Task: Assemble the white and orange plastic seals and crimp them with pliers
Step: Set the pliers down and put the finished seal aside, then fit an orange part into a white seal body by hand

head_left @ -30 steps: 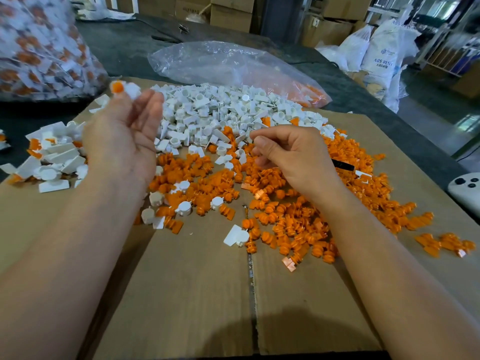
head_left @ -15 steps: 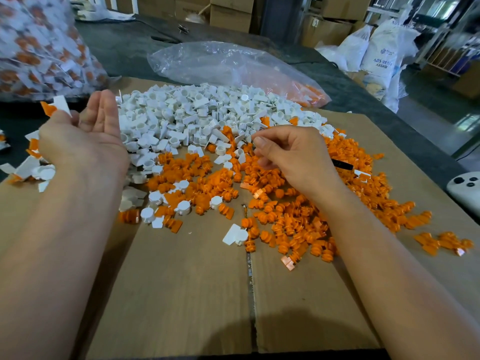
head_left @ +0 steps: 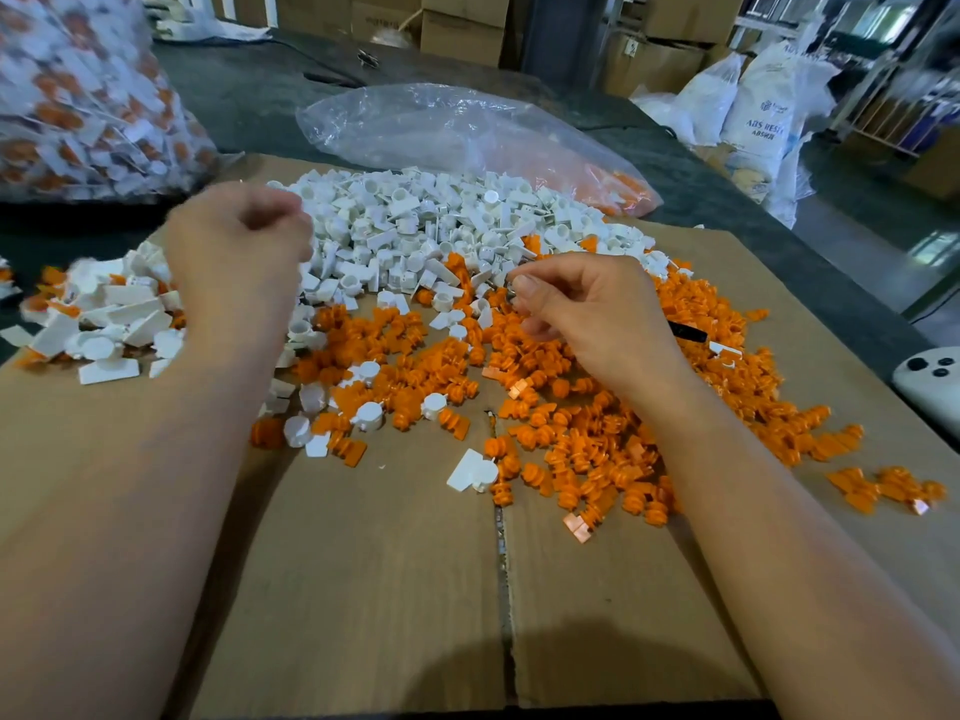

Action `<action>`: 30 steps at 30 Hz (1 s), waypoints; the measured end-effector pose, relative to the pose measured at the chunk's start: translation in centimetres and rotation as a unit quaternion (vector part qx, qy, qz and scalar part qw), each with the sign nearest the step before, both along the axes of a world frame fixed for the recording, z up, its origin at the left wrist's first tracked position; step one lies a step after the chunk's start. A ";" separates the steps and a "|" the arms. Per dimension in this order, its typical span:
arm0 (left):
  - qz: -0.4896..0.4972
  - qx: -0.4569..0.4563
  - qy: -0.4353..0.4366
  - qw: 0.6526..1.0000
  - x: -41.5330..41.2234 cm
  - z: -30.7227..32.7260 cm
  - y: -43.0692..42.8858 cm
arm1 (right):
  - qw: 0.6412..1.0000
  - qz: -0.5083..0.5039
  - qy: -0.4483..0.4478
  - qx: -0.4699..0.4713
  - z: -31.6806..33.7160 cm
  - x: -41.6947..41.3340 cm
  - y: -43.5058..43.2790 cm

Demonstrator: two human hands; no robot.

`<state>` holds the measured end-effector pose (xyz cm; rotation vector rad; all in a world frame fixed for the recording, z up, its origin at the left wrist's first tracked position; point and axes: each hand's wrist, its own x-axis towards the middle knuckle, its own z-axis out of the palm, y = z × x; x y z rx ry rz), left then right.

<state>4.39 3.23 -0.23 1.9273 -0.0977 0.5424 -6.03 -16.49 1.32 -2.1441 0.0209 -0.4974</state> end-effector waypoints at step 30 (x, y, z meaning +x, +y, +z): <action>-0.042 0.363 -0.014 0.931 -0.6 -1.3 -2.7 | 0.997 -0.047 0.020 -0.065 0.0 -0.1 -0.2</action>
